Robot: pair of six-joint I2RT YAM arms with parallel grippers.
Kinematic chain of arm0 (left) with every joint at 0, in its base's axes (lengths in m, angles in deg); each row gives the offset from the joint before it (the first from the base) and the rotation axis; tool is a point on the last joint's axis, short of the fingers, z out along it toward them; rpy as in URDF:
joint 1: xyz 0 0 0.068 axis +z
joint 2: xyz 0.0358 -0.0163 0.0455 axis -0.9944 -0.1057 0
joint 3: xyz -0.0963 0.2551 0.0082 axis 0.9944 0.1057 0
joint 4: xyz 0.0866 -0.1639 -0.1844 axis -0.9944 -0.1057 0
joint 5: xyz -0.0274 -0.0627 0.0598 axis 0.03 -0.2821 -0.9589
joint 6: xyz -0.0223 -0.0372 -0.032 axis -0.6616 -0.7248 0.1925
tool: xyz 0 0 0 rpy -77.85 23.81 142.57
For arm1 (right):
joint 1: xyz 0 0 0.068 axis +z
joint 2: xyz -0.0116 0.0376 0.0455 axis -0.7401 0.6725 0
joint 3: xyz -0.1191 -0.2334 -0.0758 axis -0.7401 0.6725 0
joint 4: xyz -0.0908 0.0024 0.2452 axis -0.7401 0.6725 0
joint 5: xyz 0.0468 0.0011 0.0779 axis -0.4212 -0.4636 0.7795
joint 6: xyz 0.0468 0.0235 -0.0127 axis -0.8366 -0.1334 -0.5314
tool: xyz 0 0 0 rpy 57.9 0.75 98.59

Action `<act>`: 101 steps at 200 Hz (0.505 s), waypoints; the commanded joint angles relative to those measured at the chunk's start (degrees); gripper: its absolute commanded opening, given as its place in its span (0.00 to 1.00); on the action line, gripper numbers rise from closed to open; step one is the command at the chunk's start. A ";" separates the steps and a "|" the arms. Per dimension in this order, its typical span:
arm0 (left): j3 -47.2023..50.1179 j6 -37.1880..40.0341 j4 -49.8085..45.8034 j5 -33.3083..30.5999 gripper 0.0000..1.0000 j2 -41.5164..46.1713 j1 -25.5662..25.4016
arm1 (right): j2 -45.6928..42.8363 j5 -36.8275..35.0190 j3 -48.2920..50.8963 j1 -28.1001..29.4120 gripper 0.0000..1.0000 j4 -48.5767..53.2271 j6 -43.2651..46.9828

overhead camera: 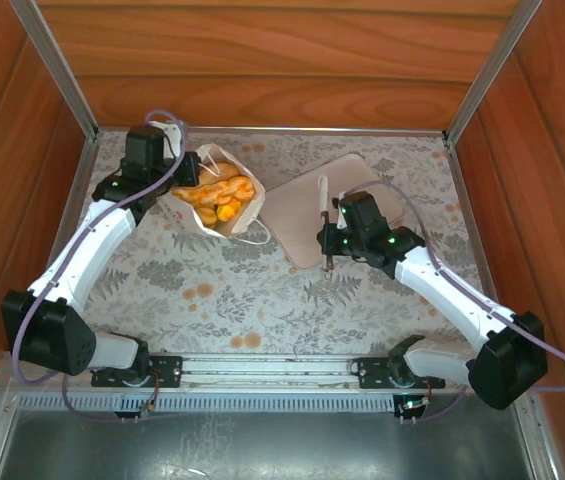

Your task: Take the fake bread out of the paper bag

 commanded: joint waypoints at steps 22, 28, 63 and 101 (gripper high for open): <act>-1.88 1.94 0.88 -5.64 0.00 0.02 -3.72 | -2.78 13.65 -6.39 -1.96 0.05 3.60 1.46; -2.01 2.12 0.61 -6.47 0.00 0.11 -4.19 | -3.07 15.55 -6.81 -2.15 0.06 3.88 1.46; -3.10 3.95 -1.76 -10.90 0.00 0.76 -6.71 | -3.19 25.79 -9.78 -2.84 0.10 6.12 1.55; -5.50 6.34 -5.18 -16.24 0.00 0.66 -9.52 | -1.91 34.26 -11.58 -2.92 0.15 8.17 2.19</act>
